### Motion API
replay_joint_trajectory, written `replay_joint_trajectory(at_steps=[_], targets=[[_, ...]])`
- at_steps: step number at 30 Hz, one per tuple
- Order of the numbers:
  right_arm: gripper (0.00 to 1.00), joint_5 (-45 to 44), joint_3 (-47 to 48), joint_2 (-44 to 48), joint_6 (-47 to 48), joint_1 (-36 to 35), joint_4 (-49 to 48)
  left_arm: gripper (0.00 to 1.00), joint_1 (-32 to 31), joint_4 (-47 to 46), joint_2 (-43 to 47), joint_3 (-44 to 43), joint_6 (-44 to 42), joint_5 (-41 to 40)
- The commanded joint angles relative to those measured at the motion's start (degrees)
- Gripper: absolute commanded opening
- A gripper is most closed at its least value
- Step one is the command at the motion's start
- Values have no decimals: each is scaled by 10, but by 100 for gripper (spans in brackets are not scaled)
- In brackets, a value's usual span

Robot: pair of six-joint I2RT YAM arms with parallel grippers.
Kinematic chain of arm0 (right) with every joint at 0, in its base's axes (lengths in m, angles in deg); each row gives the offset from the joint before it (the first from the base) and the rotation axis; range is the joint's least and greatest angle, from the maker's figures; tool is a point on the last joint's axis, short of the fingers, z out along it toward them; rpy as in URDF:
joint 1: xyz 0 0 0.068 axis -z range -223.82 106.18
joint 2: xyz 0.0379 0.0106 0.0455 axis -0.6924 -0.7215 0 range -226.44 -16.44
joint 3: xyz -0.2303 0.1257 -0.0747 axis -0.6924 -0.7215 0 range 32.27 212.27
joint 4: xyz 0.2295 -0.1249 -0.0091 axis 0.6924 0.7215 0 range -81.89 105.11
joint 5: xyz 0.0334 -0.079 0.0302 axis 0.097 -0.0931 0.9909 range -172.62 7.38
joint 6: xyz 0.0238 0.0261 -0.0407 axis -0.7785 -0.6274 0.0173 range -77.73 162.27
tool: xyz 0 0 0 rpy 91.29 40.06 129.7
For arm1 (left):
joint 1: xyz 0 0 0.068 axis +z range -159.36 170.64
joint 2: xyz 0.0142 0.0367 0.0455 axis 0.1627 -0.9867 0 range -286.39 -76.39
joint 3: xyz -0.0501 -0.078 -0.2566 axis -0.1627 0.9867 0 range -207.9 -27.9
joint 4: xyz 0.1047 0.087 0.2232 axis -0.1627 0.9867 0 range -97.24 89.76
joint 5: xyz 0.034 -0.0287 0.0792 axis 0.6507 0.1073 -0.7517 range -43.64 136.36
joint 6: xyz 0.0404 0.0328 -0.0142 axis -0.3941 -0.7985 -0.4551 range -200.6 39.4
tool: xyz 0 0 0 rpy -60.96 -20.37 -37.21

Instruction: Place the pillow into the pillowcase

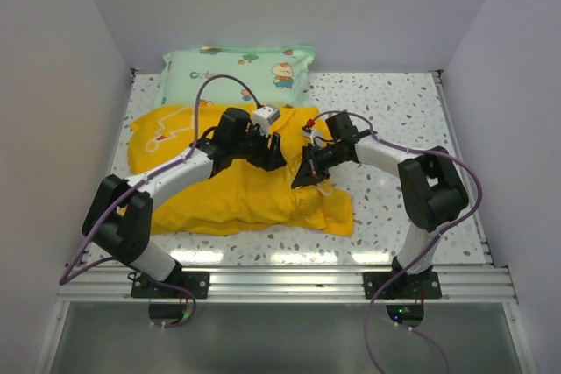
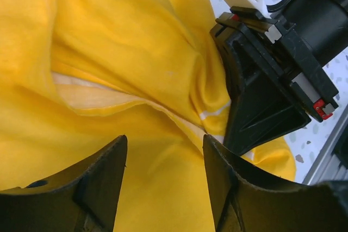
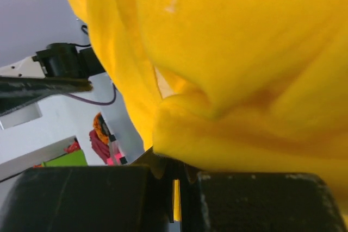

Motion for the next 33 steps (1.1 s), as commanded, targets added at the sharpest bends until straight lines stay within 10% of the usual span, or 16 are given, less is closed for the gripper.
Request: replay_joint_trajectory(at_steps=[1, 8, 12, 23, 25, 28, 33], targets=[[0, -40, -15, 3, 55, 8, 25, 61, -22, -47, -35, -2, 59, 16], [0, -48, -1, 18, 89, 16, 53, 60, -49, -97, -78, 29, 79, 2], [0, -54, 9, 21, 110, 15, 73, 0, -48, -83, -72, 10, 60, 36], [9, -30, 49, -17, 24, 11, -61, 0, -84, -57, -8, -90, 33, 159], [22, 2, 70, 5, 39, 31, -27, 58, -75, -15, -23, -131, 36, 136], [54, 39, 91, 48, 139, 135, 94, 98, 35, 77, 28, -136, 5, 134], [72, -81, 190, 72, 460, 233, 455, 100, 191, 268, 160, -155, -259, 17]])
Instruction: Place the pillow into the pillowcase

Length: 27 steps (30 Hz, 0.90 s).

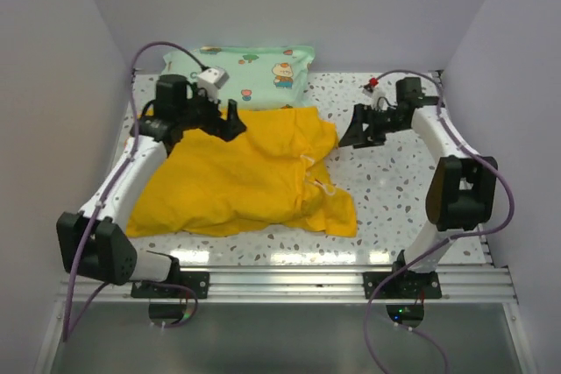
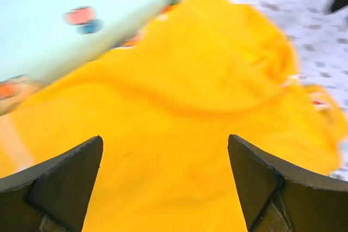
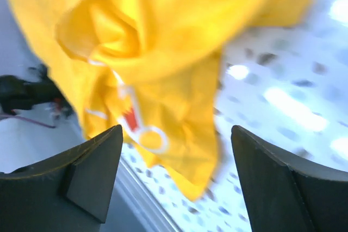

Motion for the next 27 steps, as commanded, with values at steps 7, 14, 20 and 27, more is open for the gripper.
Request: replay_joint_trajectory(at_steps=[7, 14, 20, 27], targets=[[97, -264, -26, 121, 383, 1, 331, 100, 316, 410, 102, -15, -502, -46], [98, -370, -207, 228, 388, -143, 192, 100, 536, 435, 87, 125, -746, -152], [99, -366, -254, 197, 359, -215, 96, 100, 598, 310, 102, 250, -839, -199], [99, -370, -293, 168, 334, -280, 9, 100, 598, 255, 89, 329, -888, -149]])
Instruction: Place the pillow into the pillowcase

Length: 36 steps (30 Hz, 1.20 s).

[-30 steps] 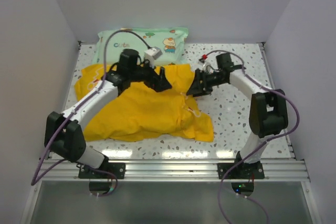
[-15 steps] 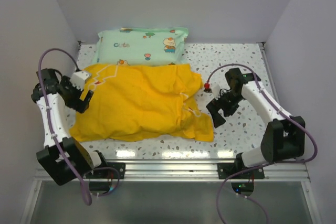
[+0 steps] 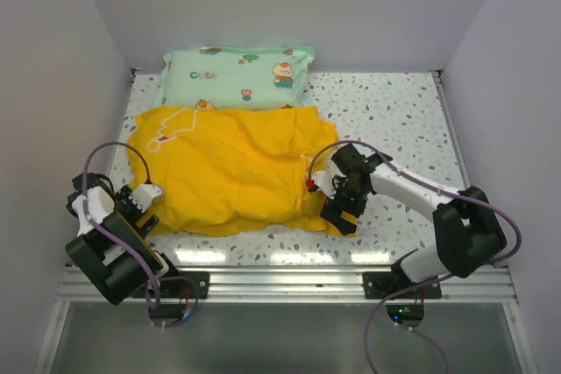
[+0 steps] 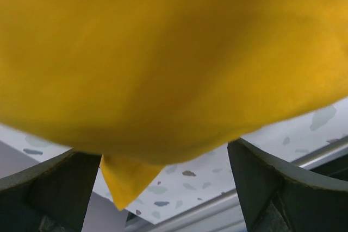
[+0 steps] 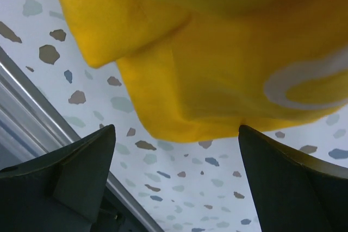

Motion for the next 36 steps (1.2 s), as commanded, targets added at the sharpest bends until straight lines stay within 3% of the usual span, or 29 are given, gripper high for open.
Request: replay_joint_trajectory(at_steps=[1, 4, 7, 9, 10, 11, 12, 13, 14, 15, 20, 25, 30, 33, 36], targets=[[99, -12, -25, -8, -27, -26, -76, 100, 3, -59, -1, 36, -59, 32], [99, -44, -68, -15, -56, -41, -151, 100, 4, -114, -8, 71, -66, 27], [89, -104, -50, -65, -88, -47, -173, 97, 4, -146, -22, 93, -64, 14], [66, -102, -44, -76, -92, -47, -174, 80, 4, -152, -35, 94, -54, 12], [50, -93, -40, -76, -89, -48, -171, 70, 4, -139, -40, 80, -48, 16], [7, -87, -36, -70, -89, -48, -171, 49, 4, -127, -48, 65, -39, 22], [0, -81, -34, -60, -99, -47, -174, 37, 4, -110, -54, 24, -16, 41], [0, -72, -32, -50, -100, -46, -171, 25, 3, -65, -58, -2, -4, 55], [0, -57, -20, -18, -100, -43, -151, 5, 4, -38, -64, -32, 5, 69], [0, -49, -15, 4, -112, -25, -145, 0, 4, -12, -65, -64, 16, 103], [0, 76, 67, 170, -113, 98, -72, 0, 3, 126, -74, -303, 90, 220], [0, 151, 190, 212, -143, 217, -56, 0, -7, 183, -108, -518, 183, 337], [0, 198, 294, 234, -231, 319, -104, 0, -22, 146, -93, -625, 292, 402], [0, 166, 338, 259, -250, 355, -115, 0, -22, 156, -65, -676, 307, 413], [0, 112, 367, 309, -244, 364, -116, 0, -22, 150, -13, -665, 316, 395]])
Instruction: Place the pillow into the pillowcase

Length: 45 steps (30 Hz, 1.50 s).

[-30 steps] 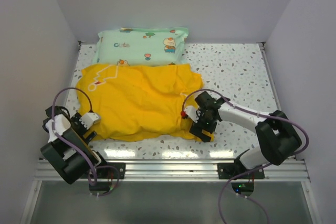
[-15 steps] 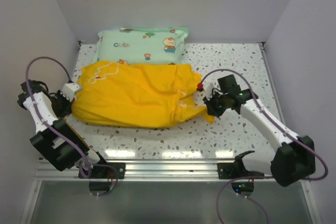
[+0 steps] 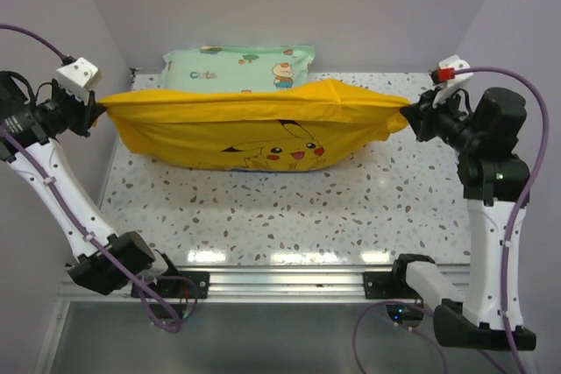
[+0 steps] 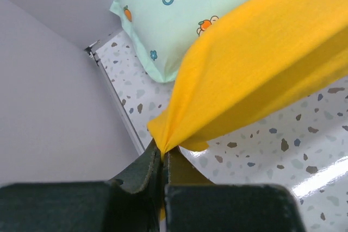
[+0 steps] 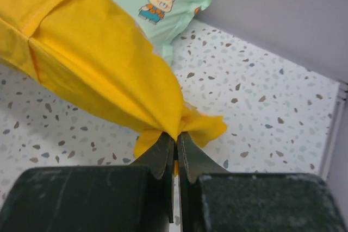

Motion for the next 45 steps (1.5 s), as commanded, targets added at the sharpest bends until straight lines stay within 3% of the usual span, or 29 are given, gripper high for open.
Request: replay_joint_trajectory(at_steps=[1, 8, 11, 15, 19, 20, 21, 22, 24, 26, 27, 32, 35, 41, 45], targets=[[0, -69, 54, 86, -19, 16, -35, 0, 9, -27, 90, -14, 43, 4], [0, -213, 34, 54, 41, 16, -54, 0, -10, -106, 156, 87, 95, -18], [0, -223, -1, 2, 42, 17, -113, 0, -101, -173, 132, 127, 123, -87], [0, -243, -27, -120, 36, 16, -198, 0, -231, -284, 55, 196, 173, -174], [2, -229, 55, -303, 20, 8, -216, 1, -260, -364, -112, 147, 259, -243], [17, -245, 98, -346, 9, 5, -200, 15, -261, -349, -157, 62, 312, -251], [37, -244, 198, -433, 4, 5, -150, 50, -258, -326, -253, 1, 337, -257], [68, -258, 325, -507, -3, 4, -107, 75, -255, -244, -340, -141, 363, -245], [93, -253, 437, -564, -13, 9, 6, 83, -254, -189, -387, -257, 381, -237], [99, -258, 512, -587, 8, 11, 63, 100, -255, -173, -392, -299, 398, -255], [99, -242, 522, -585, 13, 14, 77, 100, -256, -170, -376, -292, 398, -262], [99, -182, 383, -470, 25, 23, 68, 100, -253, -200, -274, -113, 376, -278], [98, -144, 298, -420, 21, 22, 88, 100, -251, -220, -222, -25, 405, -294], [99, -65, 69, -307, 19, 25, 81, 100, -240, -230, -129, 118, 383, -209], [99, -46, -70, -224, 0, 25, 26, 100, -240, -320, -48, 268, 370, -236]])
